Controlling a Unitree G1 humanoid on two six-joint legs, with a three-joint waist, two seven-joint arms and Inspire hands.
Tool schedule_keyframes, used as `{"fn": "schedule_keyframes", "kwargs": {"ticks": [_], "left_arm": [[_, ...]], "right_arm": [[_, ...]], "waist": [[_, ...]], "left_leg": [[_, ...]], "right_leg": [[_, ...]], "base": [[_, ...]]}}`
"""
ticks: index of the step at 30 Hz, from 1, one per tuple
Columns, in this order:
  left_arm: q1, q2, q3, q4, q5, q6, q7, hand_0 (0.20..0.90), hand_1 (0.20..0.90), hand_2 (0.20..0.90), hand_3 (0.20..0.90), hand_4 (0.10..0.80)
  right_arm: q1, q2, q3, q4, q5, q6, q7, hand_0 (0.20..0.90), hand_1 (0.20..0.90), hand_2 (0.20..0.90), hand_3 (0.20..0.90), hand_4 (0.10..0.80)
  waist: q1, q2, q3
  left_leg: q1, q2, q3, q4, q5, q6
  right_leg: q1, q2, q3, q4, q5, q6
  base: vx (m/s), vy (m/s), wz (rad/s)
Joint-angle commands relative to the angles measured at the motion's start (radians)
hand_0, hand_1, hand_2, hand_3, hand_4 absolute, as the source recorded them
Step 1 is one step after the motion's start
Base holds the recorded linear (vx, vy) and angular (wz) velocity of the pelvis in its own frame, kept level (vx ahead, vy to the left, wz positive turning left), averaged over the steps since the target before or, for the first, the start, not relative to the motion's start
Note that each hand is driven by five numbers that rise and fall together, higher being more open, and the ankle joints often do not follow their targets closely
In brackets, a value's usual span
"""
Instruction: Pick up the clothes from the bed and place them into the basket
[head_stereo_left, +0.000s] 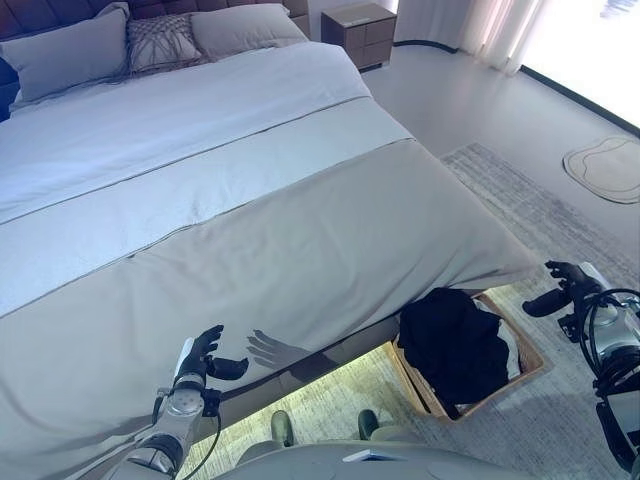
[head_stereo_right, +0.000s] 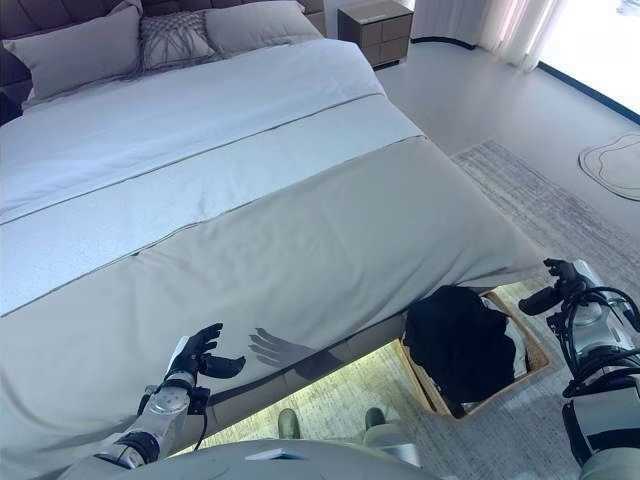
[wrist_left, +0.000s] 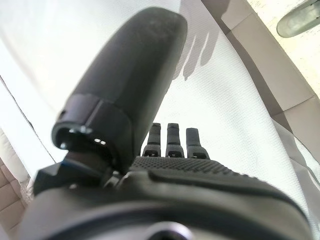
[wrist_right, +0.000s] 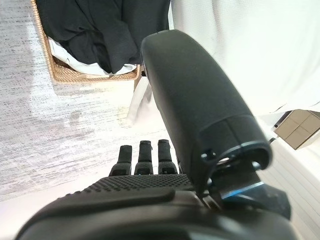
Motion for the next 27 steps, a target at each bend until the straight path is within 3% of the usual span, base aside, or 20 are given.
{"fn": "schedule_keyframes", "kwargs": {"ticks": [1,8,15,20,27], "left_arm": [[-0.058,0.055,0.006,0.029,0.012,-0.089,0.01,0.9,0.9,0.9,0.9,0.8],[-0.046,0.049,0.019,0.032,0.005,-0.09,0.016,0.9,0.9,0.9,0.9,0.8],[-0.015,0.004,0.021,0.032,0.012,-0.102,0.041,0.9,0.9,0.9,0.9,0.8],[-0.005,-0.028,0.01,0.033,0.015,-0.087,0.048,0.9,0.9,0.9,0.9,0.8],[-0.008,-0.044,0.009,0.057,0.009,-0.093,0.03,0.9,0.9,0.9,0.9,0.8]], "right_arm": [[-0.043,-0.001,-0.05,0.007,0.0,-0.049,-0.066,0.9,0.9,0.9,0.9,0.8],[-0.008,0.067,-0.089,-0.098,0.186,-0.12,-0.048,0.9,0.9,0.9,0.9,0.8],[0.177,0.323,-0.1,-0.286,0.344,-0.247,-0.139,0.9,0.9,0.9,0.9,0.8],[0.251,0.489,-0.01,-0.282,0.305,-0.286,-0.152,0.9,0.9,0.9,0.9,0.8],[0.266,0.543,0.093,-0.203,0.233,-0.271,-0.115,0.9,0.9,0.9,0.9,0.8]], "waist": [[0.019,-0.043,-0.067],[0.021,-0.041,-0.067],[0.029,-0.03,-0.062],[0.042,-0.023,-0.057],[0.072,-0.025,-0.059]], "left_leg": [[0.087,-0.006,0.004,0.006,-0.123,-0.001],[0.087,-0.007,-0.004,0.006,-0.122,-0.002],[0.08,-0.017,-0.023,0.006,-0.118,0.003],[0.078,-0.029,-0.035,0.006,-0.12,0.013],[0.081,-0.037,-0.047,0.006,-0.121,0.026]], "right_leg": [[-0.055,0.005,0.036,0.018,0.067,0.012],[-0.052,0.004,0.031,0.019,0.063,0.011],[-0.046,0.0,0.013,0.02,0.056,0.007],[-0.038,-0.007,-0.003,0.021,0.047,0.003],[-0.019,-0.017,-0.031,0.022,0.036,-0.001]], "base": [[0.0,0.0,0.0],[0.0,0.0,0.0],[0.009,0.002,0.02],[0.014,0.012,0.05],[0.033,0.016,0.07]]}}
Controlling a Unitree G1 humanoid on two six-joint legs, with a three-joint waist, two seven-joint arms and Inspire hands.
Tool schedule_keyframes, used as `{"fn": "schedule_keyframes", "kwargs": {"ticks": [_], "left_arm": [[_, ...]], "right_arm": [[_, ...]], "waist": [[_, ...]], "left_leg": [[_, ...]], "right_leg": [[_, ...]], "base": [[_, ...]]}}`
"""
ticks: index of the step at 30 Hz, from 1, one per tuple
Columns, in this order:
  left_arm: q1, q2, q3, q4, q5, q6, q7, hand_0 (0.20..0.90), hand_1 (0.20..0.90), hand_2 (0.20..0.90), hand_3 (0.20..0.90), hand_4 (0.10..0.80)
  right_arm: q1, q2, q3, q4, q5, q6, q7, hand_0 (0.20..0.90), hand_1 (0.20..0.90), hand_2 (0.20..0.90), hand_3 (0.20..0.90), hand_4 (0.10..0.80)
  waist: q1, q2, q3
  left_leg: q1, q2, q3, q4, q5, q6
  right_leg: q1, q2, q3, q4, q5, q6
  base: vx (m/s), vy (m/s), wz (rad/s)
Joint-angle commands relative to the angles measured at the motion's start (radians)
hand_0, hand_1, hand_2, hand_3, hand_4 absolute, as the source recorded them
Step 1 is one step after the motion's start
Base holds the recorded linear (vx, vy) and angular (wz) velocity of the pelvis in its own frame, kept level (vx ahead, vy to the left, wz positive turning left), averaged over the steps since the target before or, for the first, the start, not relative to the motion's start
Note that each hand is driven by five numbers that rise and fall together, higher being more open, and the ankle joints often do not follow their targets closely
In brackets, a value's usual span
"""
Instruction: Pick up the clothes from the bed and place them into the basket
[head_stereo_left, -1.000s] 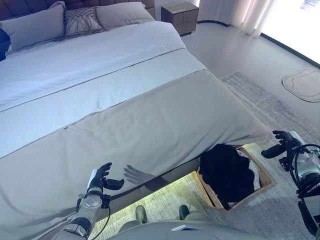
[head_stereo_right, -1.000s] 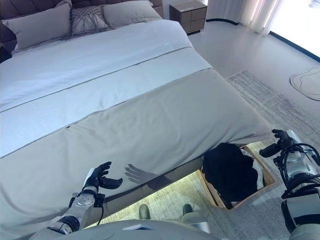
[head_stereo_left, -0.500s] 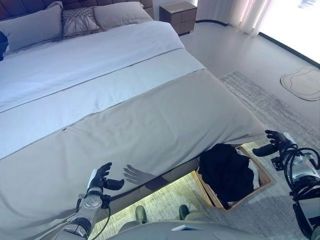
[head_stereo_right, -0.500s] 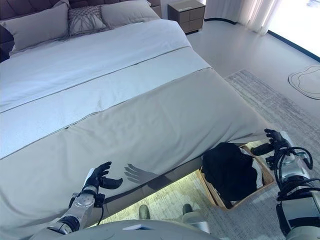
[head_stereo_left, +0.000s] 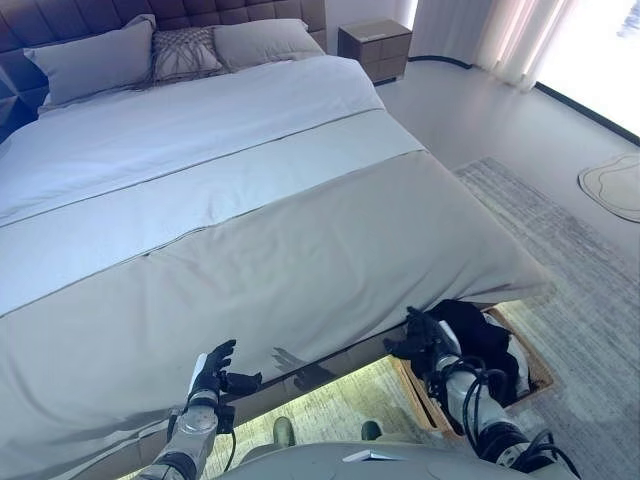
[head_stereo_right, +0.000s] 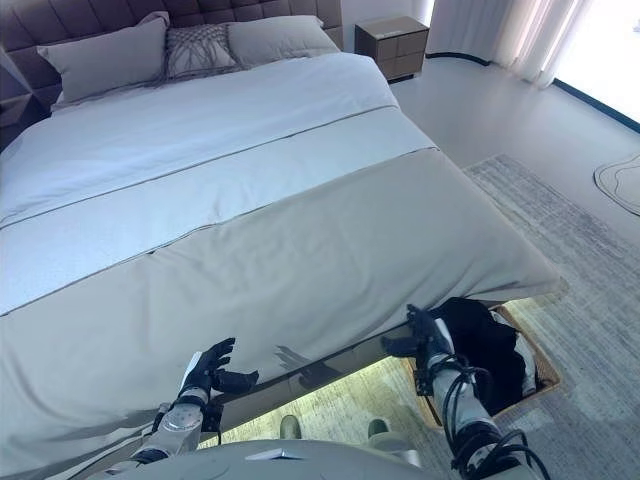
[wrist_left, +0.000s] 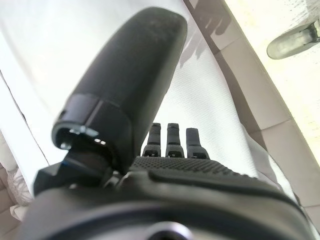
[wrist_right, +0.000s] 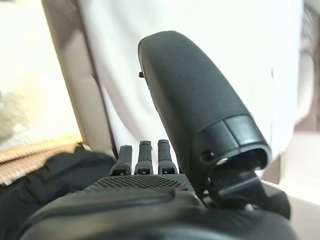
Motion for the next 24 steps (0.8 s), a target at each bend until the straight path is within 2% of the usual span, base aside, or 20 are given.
{"fn": "schedule_keyframes", "kwargs": {"ticks": [1,5,7,8,10,14,15,24], "left_arm": [[-0.066,0.031,0.009,0.046,0.007,-0.079,0.008,0.9,0.9,0.9,0.9,0.8],[-0.053,0.033,0.004,0.051,-0.001,-0.086,-0.004,0.9,0.9,0.9,0.9,0.8],[-0.048,0.036,-0.001,0.05,0.021,-0.087,0.005,0.9,0.9,0.9,0.9,0.8],[-0.046,0.041,-0.005,0.046,0.066,-0.089,0.016,0.9,0.9,0.9,0.9,0.8],[-0.04,0.055,-0.033,0.03,0.155,-0.09,0.054,0.9,0.9,0.9,0.9,0.8],[-0.057,0.087,-0.083,0.005,0.241,-0.067,0.103,0.9,0.9,0.9,0.9,0.8],[-0.064,0.096,-0.108,-0.001,0.259,-0.06,0.113,0.9,0.9,0.9,0.9,0.8],[-0.074,0.097,-0.155,-0.03,0.305,-0.058,0.097,0.9,0.9,0.9,0.9,0.8]], "right_arm": [[-0.072,-0.012,-0.016,0.009,-0.054,-0.1,-0.01,0.9,0.9,0.9,0.9,0.8],[-0.072,-0.02,0.015,0.023,-0.168,-0.109,-0.058,0.9,0.9,0.9,0.9,0.8],[-0.081,-0.049,0.057,0.003,-0.452,-0.135,-0.213,0.9,0.9,0.9,0.9,0.8],[-0.083,-0.068,0.082,-0.026,-0.586,-0.12,-0.277,0.9,0.9,0.9,0.9,0.8],[-0.091,-0.119,0.144,-0.117,-0.705,-0.066,-0.316,0.9,0.9,0.9,0.9,0.8],[-0.1,-0.158,0.212,-0.183,-0.733,-0.023,-0.282,0.9,0.9,0.9,0.9,0.8],[-0.106,-0.16,0.229,-0.171,-0.729,-0.028,-0.269,0.9,0.9,0.9,0.9,0.8],[-0.106,-0.145,0.247,-0.093,-0.724,-0.063,-0.243,0.9,0.9,0.9,0.9,0.8]], "waist": [[0.04,-0.04,-0.027],[0.057,-0.044,-0.028],[0.066,-0.047,-0.026],[0.069,-0.049,-0.024],[0.075,-0.053,-0.02],[0.087,-0.058,-0.008],[0.093,-0.061,-0.004],[0.115,-0.064,-0.003]], "left_leg": [[0.082,-0.035,-0.019,0.007,-0.115,0.03],[0.08,-0.04,-0.033,0.007,-0.112,0.034],[0.078,-0.042,-0.04,0.007,-0.11,0.035],[0.077,-0.044,-0.043,0.007,-0.11,0.037],[0.071,-0.045,-0.049,0.007,-0.108,0.039],[0.062,-0.05,-0.061,0.007,-0.108,0.044],[0.06,-0.05,-0.066,0.007,-0.108,0.046],[0.063,-0.056,-0.091,0.007,-0.108,0.048]], "right_leg": [[-0.031,-0.016,-0.003,0.023,0.04,0.003],[-0.024,-0.018,-0.019,0.023,0.039,0.003],[-0.022,-0.02,-0.028,0.025,0.038,0.005],[-0.022,-0.02,-0.03,0.026,0.037,0.007],[-0.025,-0.022,-0.033,0.03,0.036,0.012],[-0.031,-0.024,-0.04,0.04,0.028,0.016],[-0.032,-0.025,-0.045,0.044,0.025,0.017],[-0.014,-0.028,-0.073,0.041,0.021,0.018]], "base": [[0.042,0.01,0.01],[0.042,0.009,0.1],[0.03,0.0,0.14],[0.022,-0.006,0.07],[0.002,-0.017,0.12],[-0.01,-0.013,0.11],[0.0,0.0,0.0],[0.013,-0.003,0.11]]}}
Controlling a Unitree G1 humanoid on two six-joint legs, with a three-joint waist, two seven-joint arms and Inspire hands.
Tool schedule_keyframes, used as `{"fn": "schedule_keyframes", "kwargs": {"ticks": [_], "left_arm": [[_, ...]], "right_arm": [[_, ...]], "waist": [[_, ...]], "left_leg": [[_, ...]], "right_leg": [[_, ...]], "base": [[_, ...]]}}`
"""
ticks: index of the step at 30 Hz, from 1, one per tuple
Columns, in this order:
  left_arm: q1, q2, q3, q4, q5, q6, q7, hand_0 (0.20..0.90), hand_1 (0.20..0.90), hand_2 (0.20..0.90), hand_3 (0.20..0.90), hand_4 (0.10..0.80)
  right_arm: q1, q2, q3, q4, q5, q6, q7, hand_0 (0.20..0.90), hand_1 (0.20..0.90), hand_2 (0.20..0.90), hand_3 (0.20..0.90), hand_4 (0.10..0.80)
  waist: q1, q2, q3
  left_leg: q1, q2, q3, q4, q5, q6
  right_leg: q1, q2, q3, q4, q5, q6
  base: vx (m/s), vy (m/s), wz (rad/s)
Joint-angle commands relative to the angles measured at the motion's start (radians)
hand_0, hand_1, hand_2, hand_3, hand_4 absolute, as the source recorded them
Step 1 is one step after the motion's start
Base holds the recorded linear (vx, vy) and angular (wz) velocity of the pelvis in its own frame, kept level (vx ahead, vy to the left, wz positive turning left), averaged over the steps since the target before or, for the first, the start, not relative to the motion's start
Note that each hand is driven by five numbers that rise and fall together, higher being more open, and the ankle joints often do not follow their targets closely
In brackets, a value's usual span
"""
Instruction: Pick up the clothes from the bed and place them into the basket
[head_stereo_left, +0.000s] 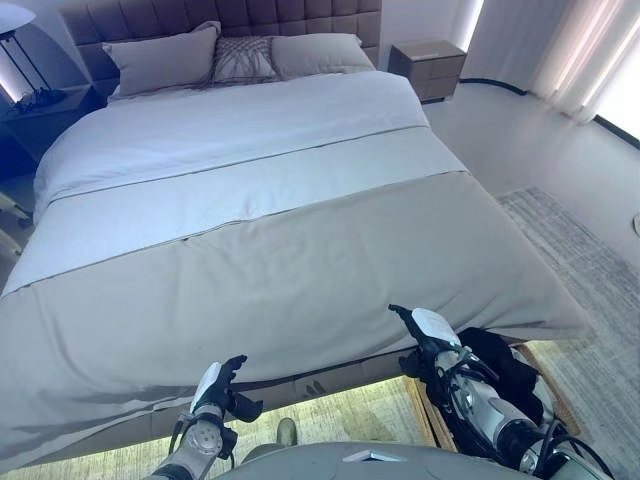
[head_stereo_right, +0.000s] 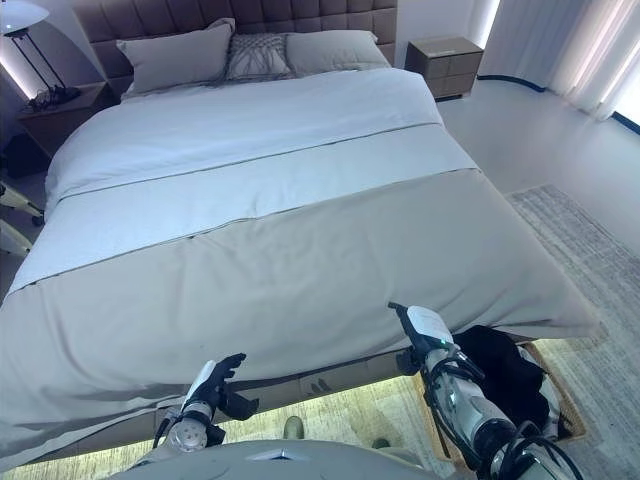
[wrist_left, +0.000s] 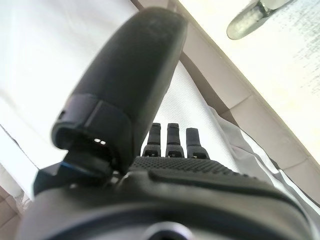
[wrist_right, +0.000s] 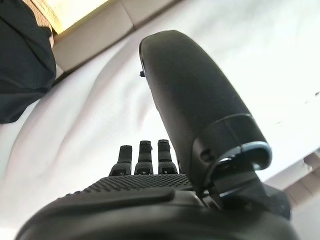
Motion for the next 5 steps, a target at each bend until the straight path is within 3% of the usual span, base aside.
{"fn": "schedule_keyframes", "kwargs": {"ticks": [1,5], "left_arm": [[-0.103,0.07,-0.03,-0.042,0.036,-0.059,0.027,0.9,0.9,0.9,0.9,0.8],[-0.099,0.069,-0.039,-0.047,0.024,-0.057,0.017,0.9,0.9,0.9,0.9,0.8]], "right_arm": [[-0.091,0.024,-0.006,-0.005,-0.012,-0.054,-0.038,0.9,0.9,0.9,0.9,0.8],[-0.093,0.025,-0.006,0.008,0.002,-0.056,-0.04,0.9,0.9,0.9,0.9,0.8]], "waist": [[0.03,-0.059,0.034],[0.034,-0.06,0.033]], "left_leg": [[0.098,-0.052,-0.008,0.007,-0.125,0.029],[0.097,-0.053,-0.012,0.007,-0.126,0.03]], "right_leg": [[-0.017,-0.033,0.01,0.045,0.028,0.022],[-0.016,-0.034,0.006,0.045,0.026,0.023]], "base": [[0.016,0.01,0.06],[0.001,0.007,0.12]]}}
